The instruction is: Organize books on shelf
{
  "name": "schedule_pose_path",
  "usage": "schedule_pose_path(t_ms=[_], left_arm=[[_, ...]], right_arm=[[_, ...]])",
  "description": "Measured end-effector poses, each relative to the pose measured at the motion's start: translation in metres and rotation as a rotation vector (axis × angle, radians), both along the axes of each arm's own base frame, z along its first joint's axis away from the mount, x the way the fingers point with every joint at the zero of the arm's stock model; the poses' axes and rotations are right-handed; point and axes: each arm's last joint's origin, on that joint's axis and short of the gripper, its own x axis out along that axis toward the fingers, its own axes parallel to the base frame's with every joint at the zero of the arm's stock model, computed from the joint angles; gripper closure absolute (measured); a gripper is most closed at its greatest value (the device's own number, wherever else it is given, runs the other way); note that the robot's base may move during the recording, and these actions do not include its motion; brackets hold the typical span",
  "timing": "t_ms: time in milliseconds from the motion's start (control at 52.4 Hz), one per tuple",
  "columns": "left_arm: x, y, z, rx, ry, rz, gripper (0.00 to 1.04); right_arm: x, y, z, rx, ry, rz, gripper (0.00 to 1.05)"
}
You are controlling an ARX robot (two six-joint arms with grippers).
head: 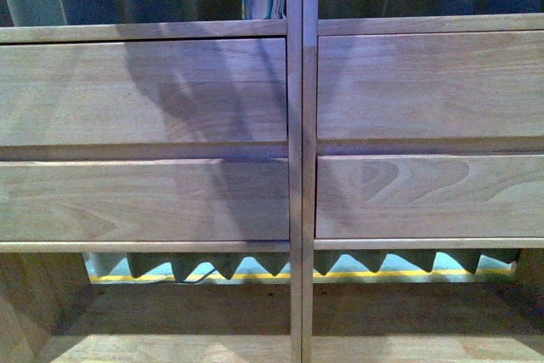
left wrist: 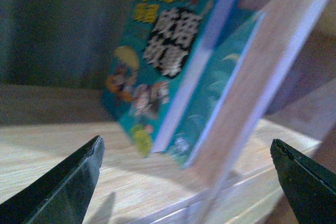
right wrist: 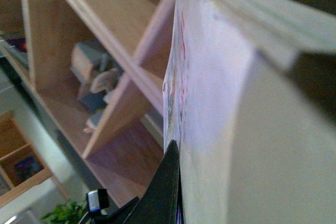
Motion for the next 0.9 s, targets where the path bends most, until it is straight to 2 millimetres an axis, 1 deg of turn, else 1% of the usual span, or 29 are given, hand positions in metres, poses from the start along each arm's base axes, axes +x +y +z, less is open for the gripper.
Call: schedule_pose_path(t_ms=[115, 172, 344, 458, 516, 573, 649, 764, 898], left_arm=[[-0.005, -0.004, 0.009, -0.078, -0.022, -0.097, 0.07], [-0.010, -0.006, 0.012, -0.114, -0.042, -0.179, 0.07], [-0.026, -0.015, 0.010, -0.186, -0.055, -0.392, 0.07], [-0.040, -0.026, 0.010, -0.220, -0.053, -0.538, 0.07], [-0.048, -0.033, 0.013, -0.226, -0.074, -0.606, 0.07], [-0.051, -0.037, 0.015, -0.231, -0.080, -0.629, 0.07], [-0.051, -0.037, 0.015, -0.231, -0.080, -0.631, 0.07], [-0.051, -0.037, 0.015, -0.233, -0.078, -0.631, 0.07], [-0.051, -0.037, 0.015, -0.234, -0.077, -0.632, 0.07]], right_arm=[[0.006, 0.003, 0.007, 0.016, -0.082, 0.040, 0.98], [0.012, 0.006, 0.010, 0.027, -0.115, 0.068, 0.98], [0.029, 0.018, 0.007, 0.054, -0.121, 0.143, 0.98], [0.035, 0.036, 0.000, 0.045, -0.107, 0.235, 0.98], [0.037, 0.054, -0.003, 0.030, -0.092, 0.306, 0.98], [0.036, 0.068, -0.004, 0.009, -0.085, 0.361, 0.98], [0.034, 0.081, -0.005, -0.011, -0.085, 0.409, 0.98], [0.030, 0.097, -0.004, -0.022, -0.092, 0.464, 0.98], [0.027, 0.108, -0.004, -0.022, -0.103, 0.500, 0.98]])
